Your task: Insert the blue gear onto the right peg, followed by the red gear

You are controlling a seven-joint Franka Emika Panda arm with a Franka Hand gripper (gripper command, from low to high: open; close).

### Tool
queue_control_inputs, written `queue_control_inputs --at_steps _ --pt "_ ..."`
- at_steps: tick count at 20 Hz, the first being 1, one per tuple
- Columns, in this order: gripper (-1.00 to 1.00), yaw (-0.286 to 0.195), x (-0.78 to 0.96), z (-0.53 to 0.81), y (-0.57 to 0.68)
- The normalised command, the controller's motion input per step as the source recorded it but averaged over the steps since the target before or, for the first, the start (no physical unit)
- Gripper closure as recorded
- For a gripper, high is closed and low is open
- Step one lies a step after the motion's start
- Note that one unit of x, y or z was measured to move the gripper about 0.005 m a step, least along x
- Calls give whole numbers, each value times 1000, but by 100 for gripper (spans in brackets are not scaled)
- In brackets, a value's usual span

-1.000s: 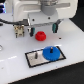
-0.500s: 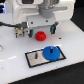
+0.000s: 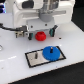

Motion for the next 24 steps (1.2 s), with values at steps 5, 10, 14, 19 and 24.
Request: queue_control_inputs --at_steps 5,10,14,19,24 --pt "100 0 -267 -5 64" --pt "100 0 75 434 13" --pt "100 0 326 521 0" --pt "100 0 473 434 -47" --pt "100 0 603 446 -18"
